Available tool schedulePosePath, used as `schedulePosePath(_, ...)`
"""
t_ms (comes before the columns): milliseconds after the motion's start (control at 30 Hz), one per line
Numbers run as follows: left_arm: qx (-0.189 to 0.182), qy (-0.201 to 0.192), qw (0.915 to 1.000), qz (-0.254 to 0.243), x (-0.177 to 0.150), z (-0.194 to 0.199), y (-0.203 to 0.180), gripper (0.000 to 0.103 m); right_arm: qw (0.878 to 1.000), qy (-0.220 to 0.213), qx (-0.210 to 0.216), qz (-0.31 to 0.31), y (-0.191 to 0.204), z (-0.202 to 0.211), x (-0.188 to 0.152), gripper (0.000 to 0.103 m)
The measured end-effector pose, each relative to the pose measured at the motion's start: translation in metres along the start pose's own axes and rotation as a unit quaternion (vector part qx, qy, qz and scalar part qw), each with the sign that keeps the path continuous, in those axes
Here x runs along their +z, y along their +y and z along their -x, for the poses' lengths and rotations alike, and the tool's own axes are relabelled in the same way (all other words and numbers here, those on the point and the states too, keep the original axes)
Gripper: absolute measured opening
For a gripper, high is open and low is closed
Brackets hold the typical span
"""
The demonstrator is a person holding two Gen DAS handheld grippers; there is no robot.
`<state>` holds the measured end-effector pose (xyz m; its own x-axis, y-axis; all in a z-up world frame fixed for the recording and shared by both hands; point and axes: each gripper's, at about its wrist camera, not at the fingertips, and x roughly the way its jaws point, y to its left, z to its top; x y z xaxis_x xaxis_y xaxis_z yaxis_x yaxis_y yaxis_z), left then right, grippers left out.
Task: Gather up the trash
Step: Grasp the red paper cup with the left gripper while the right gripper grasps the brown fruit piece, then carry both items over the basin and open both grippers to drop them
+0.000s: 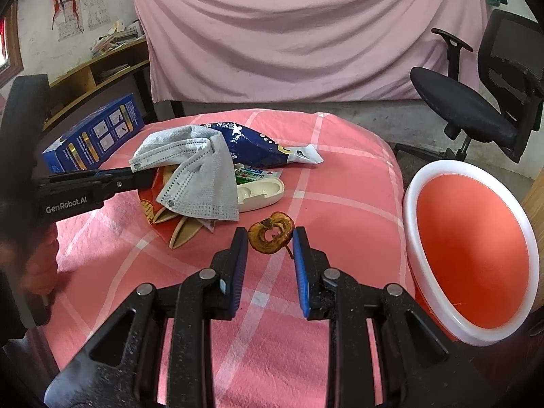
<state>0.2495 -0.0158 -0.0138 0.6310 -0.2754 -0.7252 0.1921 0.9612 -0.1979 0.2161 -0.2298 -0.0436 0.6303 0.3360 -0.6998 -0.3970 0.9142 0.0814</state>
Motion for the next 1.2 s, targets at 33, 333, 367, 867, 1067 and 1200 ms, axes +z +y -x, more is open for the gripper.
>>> schedulePosePath(33, 0.0, 0.002, 1.0, -0.001, 0.0, -0.001, 0.0, 0.013, 1.0, 0.0, -0.001, -0.003, 0.0, 0.0, 0.0, 0.047)
schedulePosePath(333, 0.008, -0.007, 0.9999, 0.011, -0.014, 0.015, -0.004, 0.011, 1.0, -0.019, -0.009, -0.019, -0.004, 0.008, -0.002, 0.047)
schedulePosePath(367, 0.012, -0.012, 0.9998, 0.012, -0.017, 0.019, -0.006, 0.011, 0.999, -0.025, -0.011, -0.018, -0.003, 0.01, -0.002, 0.047)
schedulePosePath(867, 0.047, -0.13, 0.9901, -0.024, -0.048, 0.082, -0.067, 0.003, 0.977, -0.212, -0.007, -0.022, -0.006, 0.079, -0.018, 0.047)
schedulePosePath(1067, 0.053, -0.132, 0.9891, -0.041, -0.047, 0.081, -0.081, 0.002, 0.974, -0.226, -0.008, -0.026, -0.012, 0.086, -0.023, 0.047)
schedulePosePath(1200, 0.059, -0.145, 0.9864, -0.05, -0.049, 0.083, -0.087, 0.001, 0.972, -0.232, -0.007, -0.029, -0.015, 0.09, -0.027, 0.047)
